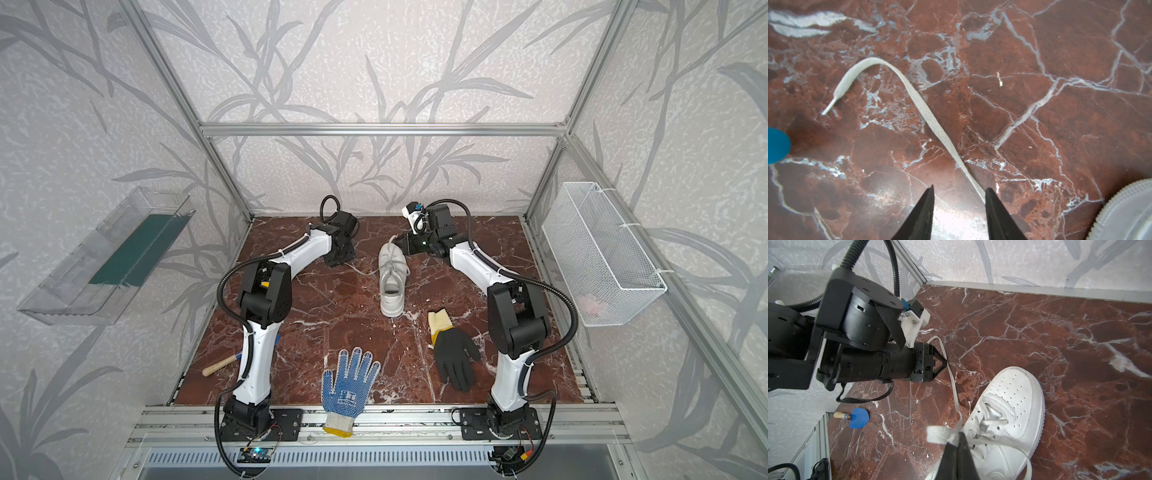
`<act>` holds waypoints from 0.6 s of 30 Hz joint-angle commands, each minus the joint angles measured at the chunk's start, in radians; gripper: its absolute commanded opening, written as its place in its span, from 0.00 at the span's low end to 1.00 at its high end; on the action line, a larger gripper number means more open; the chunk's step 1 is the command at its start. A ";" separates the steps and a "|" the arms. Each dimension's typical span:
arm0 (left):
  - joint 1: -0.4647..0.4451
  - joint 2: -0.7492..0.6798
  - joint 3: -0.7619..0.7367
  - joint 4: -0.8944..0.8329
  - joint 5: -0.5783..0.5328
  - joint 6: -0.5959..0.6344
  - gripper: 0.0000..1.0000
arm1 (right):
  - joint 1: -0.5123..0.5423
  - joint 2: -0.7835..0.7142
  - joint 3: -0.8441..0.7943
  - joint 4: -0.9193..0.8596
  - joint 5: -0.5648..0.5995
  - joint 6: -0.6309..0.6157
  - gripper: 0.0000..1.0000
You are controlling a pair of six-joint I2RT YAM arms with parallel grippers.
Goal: Tie the shoes
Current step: 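Lower the left gripper onto the loose lace end while the right gripper holds its lace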
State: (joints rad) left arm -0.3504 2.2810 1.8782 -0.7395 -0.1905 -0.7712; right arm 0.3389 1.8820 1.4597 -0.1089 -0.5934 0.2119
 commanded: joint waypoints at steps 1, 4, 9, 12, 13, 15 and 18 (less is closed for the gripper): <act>0.004 0.019 -0.013 0.004 -0.043 -0.074 0.40 | -0.010 0.011 0.030 0.021 -0.029 0.002 0.00; 0.004 0.026 -0.013 0.013 -0.045 -0.088 0.39 | -0.017 0.011 0.021 0.024 -0.034 0.003 0.00; 0.004 0.049 -0.012 0.021 -0.036 -0.104 0.35 | -0.027 0.011 0.011 0.044 -0.043 0.016 0.00; 0.004 0.058 -0.014 0.026 -0.030 -0.105 0.31 | -0.028 0.015 0.012 0.049 -0.049 0.024 0.00; 0.004 0.062 -0.012 0.026 -0.030 -0.106 0.31 | -0.028 0.016 0.011 0.053 -0.053 0.026 0.00; 0.004 0.063 -0.013 0.022 -0.033 -0.105 0.29 | -0.028 0.017 0.005 0.063 -0.057 0.032 0.00; 0.004 0.069 -0.016 0.023 -0.033 -0.104 0.26 | -0.028 0.020 -0.001 0.071 -0.062 0.034 0.00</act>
State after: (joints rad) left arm -0.3504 2.3264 1.8736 -0.7071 -0.1932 -0.8516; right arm 0.3138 1.8828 1.4597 -0.0704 -0.6308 0.2379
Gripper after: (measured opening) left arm 0.260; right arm 0.047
